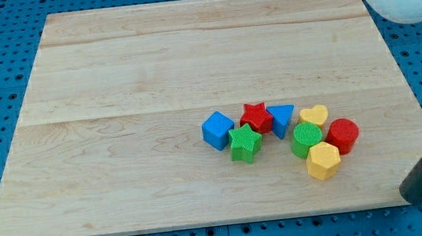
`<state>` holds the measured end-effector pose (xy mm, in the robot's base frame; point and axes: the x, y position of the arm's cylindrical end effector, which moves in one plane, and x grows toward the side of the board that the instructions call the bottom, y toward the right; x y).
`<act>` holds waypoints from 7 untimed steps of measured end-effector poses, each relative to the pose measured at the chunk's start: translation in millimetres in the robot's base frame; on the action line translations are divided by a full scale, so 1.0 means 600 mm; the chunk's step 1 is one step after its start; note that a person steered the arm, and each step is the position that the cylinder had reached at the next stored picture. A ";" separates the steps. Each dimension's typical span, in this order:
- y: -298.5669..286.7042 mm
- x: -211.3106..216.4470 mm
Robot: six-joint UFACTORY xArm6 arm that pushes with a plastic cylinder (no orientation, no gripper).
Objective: Slighty push the yellow hexagon towards the group of blocks
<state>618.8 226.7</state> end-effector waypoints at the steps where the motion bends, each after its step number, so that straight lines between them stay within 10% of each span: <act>1: 0.007 0.000; 7: -0.024 -0.063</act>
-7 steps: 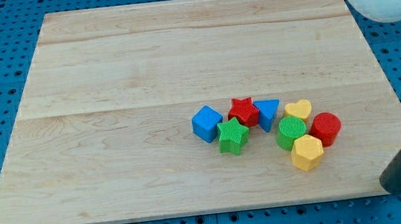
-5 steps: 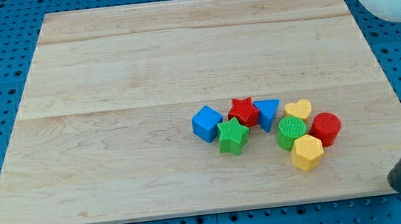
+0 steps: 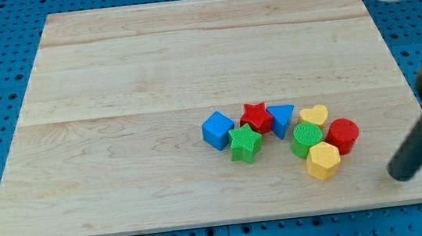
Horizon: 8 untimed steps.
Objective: Slighty push the yellow hexagon towards the group of blocks
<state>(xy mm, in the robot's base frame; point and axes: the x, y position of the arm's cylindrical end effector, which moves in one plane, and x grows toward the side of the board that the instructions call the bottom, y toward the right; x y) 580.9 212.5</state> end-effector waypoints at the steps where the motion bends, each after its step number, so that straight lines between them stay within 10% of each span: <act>1: -0.078 -0.042; 5: -0.093 0.052; 8: -0.363 -0.022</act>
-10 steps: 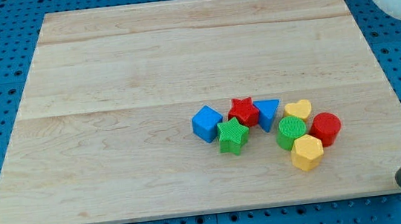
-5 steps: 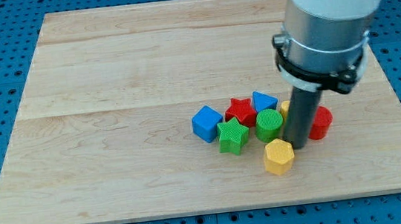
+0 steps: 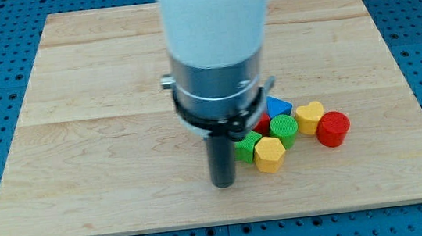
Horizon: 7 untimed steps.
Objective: Slighty push the yellow hexagon towards the group of blocks
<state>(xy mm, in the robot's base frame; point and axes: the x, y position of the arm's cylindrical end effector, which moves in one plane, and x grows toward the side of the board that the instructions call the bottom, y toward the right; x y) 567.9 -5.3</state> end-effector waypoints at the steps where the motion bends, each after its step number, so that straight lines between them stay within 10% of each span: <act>1: 0.000 0.001; 7: -0.018 -0.077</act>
